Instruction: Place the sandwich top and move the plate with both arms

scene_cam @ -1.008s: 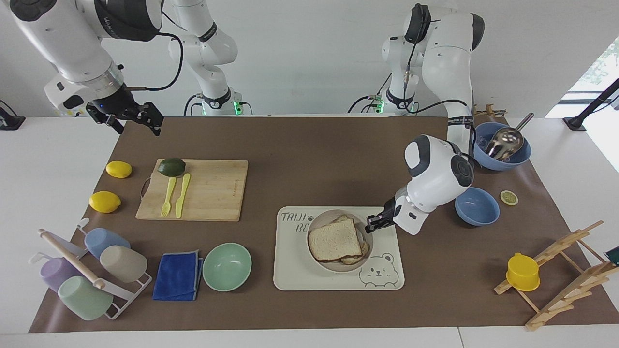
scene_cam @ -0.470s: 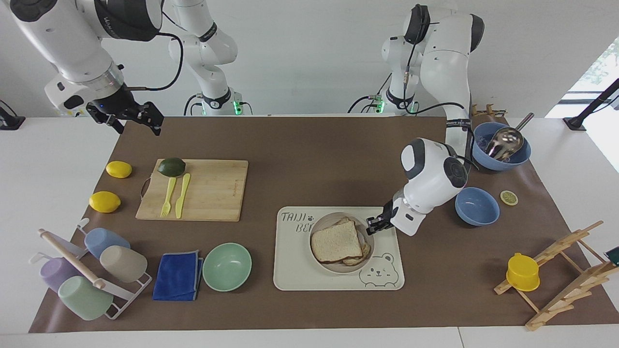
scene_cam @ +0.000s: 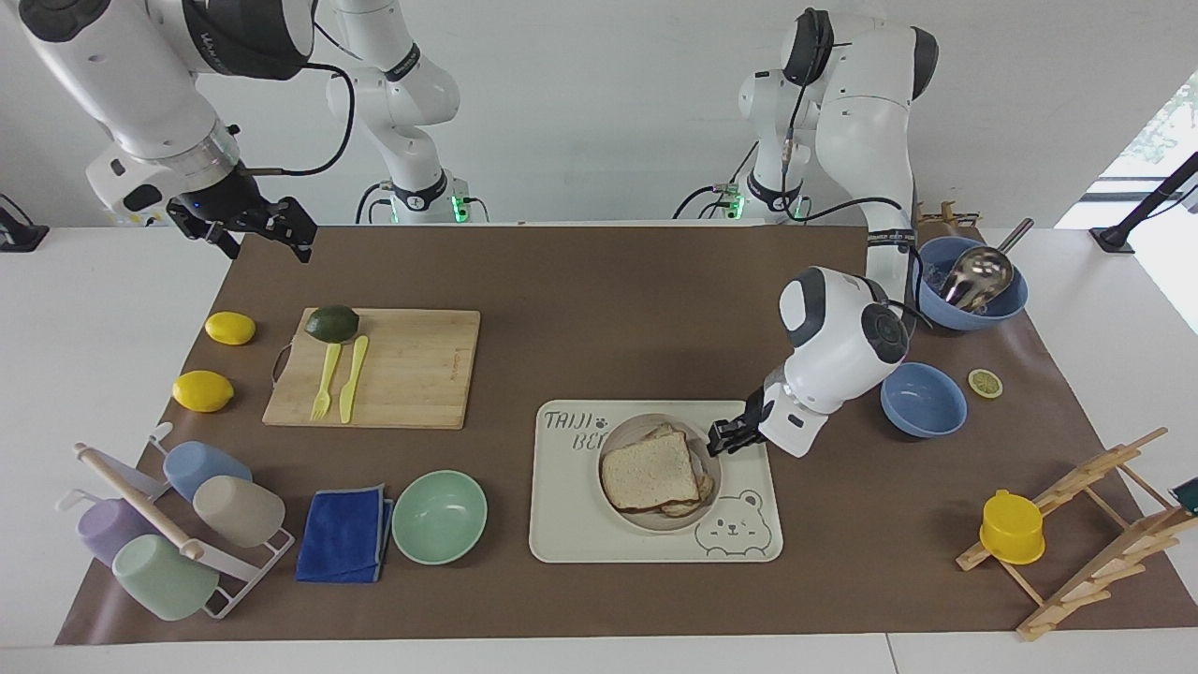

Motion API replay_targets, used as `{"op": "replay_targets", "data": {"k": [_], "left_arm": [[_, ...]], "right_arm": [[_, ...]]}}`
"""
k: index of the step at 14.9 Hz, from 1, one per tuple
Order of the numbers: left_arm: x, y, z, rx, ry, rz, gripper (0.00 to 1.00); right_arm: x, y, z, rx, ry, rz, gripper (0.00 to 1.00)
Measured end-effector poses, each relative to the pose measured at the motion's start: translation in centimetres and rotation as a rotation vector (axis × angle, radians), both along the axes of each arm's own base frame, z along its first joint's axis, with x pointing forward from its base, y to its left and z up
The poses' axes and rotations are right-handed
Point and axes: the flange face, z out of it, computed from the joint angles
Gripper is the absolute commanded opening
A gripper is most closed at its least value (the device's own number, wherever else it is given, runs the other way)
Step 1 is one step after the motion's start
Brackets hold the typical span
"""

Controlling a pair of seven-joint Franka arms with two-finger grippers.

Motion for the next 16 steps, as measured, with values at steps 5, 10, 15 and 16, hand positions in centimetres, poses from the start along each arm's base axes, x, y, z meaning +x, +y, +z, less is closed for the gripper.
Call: {"op": "replay_targets", "data": {"k": [5,10,15,16], "left_arm": [[0.8,5.3,7.6,0.083,-0.038,-0.018,1.00],[-3.0,10.4,19.3,0.232,-0.075,-0.044,1.00],[-7.4,14.9,27.1,0.303,-0.072,-0.004,1.00],[-8.3,15.2,28.0,0.320,-0.063,-0.005,1.00]], "right_arm": [[0.0,0.0,0.0,0.000,0.000,0.000,1.00],[0.0,0.0,0.0,0.000,0.000,0.000,1.00],[0.0,0.0,0.0,0.000,0.000,0.000,1.00],[0.0,0.0,0.0,0.000,0.000,0.000,1.00]]}}
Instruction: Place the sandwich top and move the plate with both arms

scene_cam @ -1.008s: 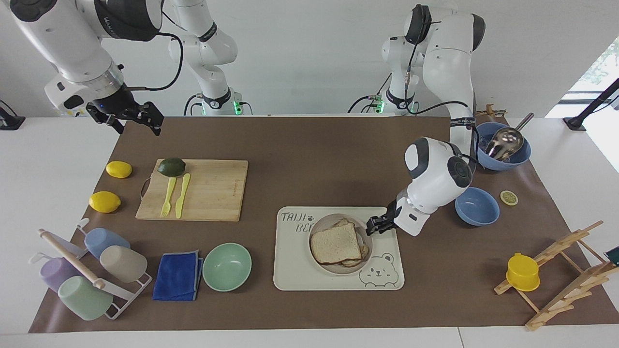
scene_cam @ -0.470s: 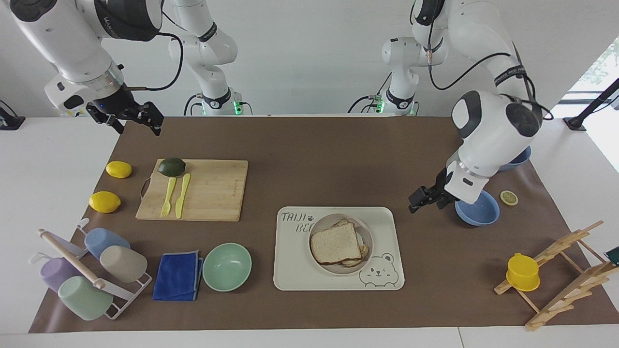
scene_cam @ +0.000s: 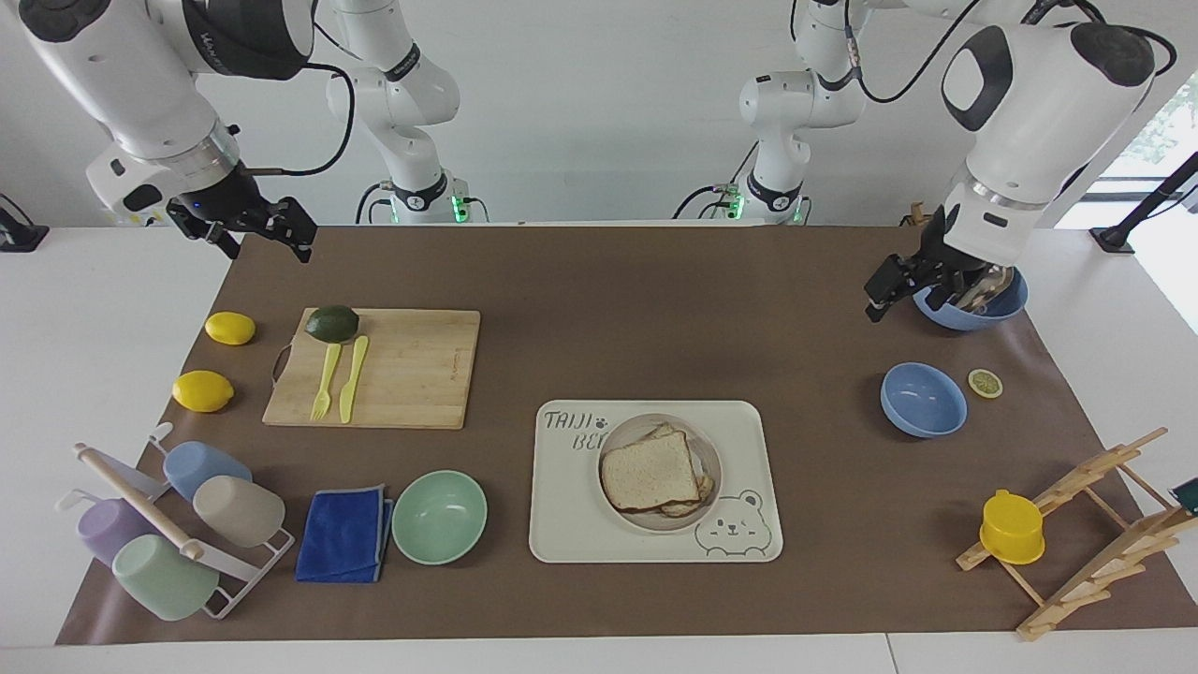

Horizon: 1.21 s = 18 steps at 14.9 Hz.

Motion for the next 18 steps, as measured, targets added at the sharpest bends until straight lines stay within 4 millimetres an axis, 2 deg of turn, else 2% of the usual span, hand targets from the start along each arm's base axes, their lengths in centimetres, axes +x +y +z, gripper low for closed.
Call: {"op": "replay_targets", "data": {"k": [2,4,8,11,18], "left_arm": [[-1.9,0.4,1.5,0.026,0.030,-0.013,1.00],[-3.5,1.1,1.9,0.035,0.053,-0.060,1.00],[-5.4,2.3,-0.4,0.044,0.109,-0.125,1.00],[-5.9,1.7,-1.7,0.047,0.135,-0.142,1.00],[-5.9,1.2,-1.4,0.047,0.115,-0.173,1.00]], "right_arm": [[0.0,0.0,0.0,0.000,0.000,0.000,1.00],[0.0,0.0,0.0,0.000,0.000,0.000,1.00],[0.0,0.0,0.0,0.000,0.000,0.000,1.00],[0.0,0.0,0.0,0.000,0.000,0.000,1.00],[0.0,0.0,0.0,0.000,-0.001,0.000,1.00]]}}
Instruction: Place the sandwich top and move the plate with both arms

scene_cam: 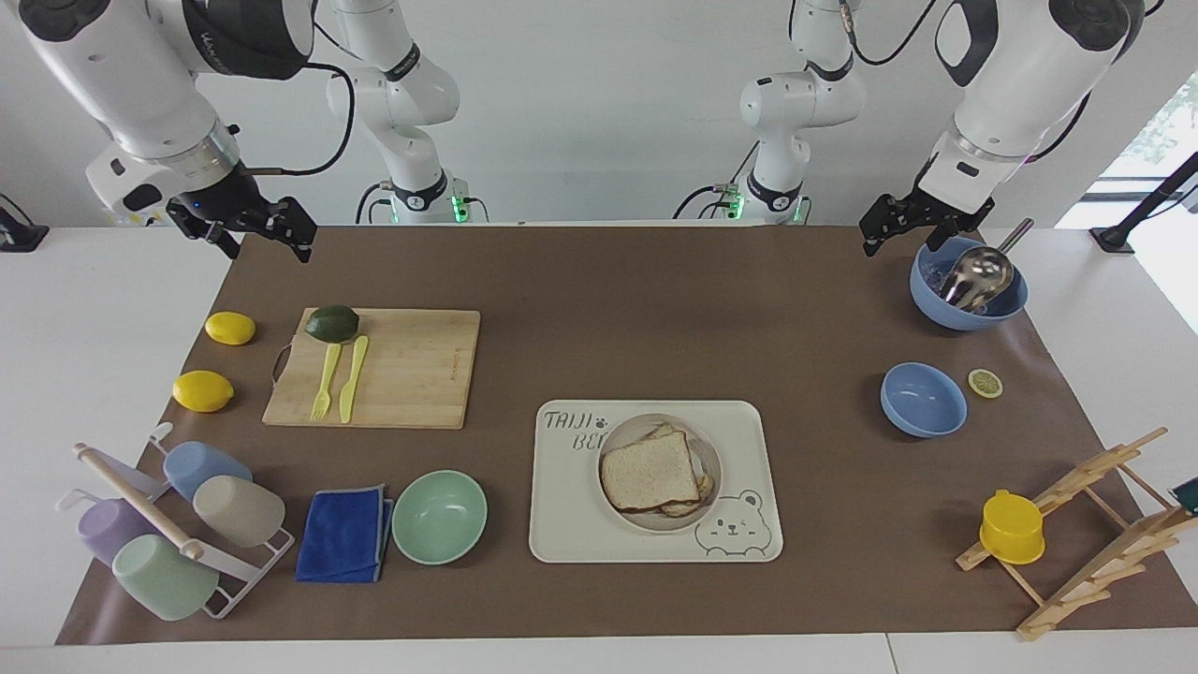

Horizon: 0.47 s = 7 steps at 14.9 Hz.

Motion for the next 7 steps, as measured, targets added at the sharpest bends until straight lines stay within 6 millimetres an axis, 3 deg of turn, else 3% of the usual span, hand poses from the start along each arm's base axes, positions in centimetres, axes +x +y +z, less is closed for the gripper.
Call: {"op": "replay_targets", "data": {"k": [7], "left_arm": [[0.4,-0.2,1.6,-0.004,0.003,-0.009,1.00]], "right_arm": [[0.0,0.0,0.0,0.000,0.000,0.000,1.00]]}}
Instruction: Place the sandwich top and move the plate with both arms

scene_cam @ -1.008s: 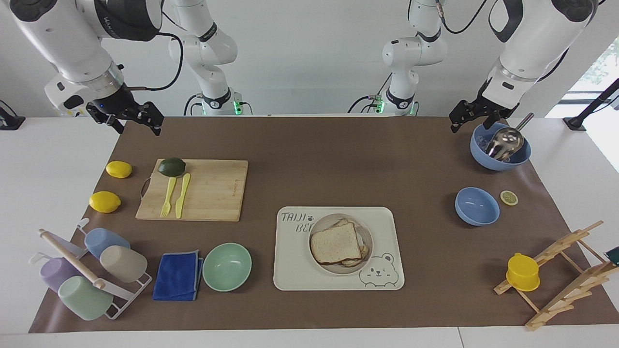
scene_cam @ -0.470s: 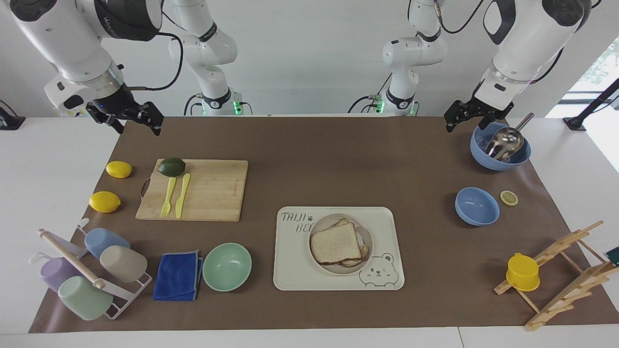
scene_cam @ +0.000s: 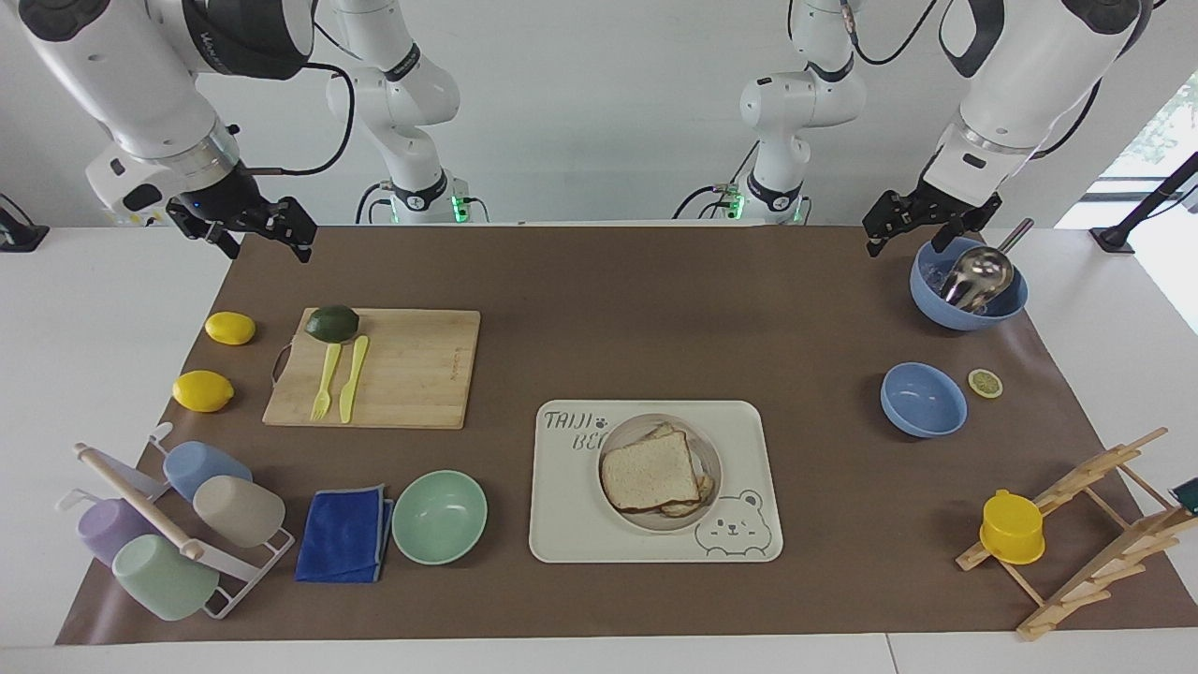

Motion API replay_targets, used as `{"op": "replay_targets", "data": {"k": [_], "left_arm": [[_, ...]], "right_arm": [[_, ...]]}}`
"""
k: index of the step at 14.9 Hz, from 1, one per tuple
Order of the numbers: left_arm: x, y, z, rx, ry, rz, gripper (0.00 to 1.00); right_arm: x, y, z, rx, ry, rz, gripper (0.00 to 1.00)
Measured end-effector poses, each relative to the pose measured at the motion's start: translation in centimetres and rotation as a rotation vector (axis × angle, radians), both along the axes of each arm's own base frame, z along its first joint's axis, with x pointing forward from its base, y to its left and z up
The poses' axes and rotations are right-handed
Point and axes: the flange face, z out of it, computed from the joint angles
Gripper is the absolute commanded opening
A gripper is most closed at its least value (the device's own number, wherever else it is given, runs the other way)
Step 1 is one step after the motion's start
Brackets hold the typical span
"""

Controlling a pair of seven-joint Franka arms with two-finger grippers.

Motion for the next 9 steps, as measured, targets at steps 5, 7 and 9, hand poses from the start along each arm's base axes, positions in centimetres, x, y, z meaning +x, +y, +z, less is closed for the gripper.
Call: {"op": "replay_targets", "data": {"k": [5,7,9], "left_arm": [[-0.15,0.16,-0.20,-0.001,0.024,0.002,1.00],[-0.13,0.23,-0.10,-0.001,0.022,0.003,1.00],[-0.09,0.46,0.08,-0.002,0.018,0.008,1.00]], "right_arm": [[0.00,0.00,0.00,0.000,0.000,0.000,1.00],[0.00,0.00,0.00,0.000,0.000,0.000,1.00],[0.00,0.00,0.01,0.000,0.000,0.000,1.00]]}}
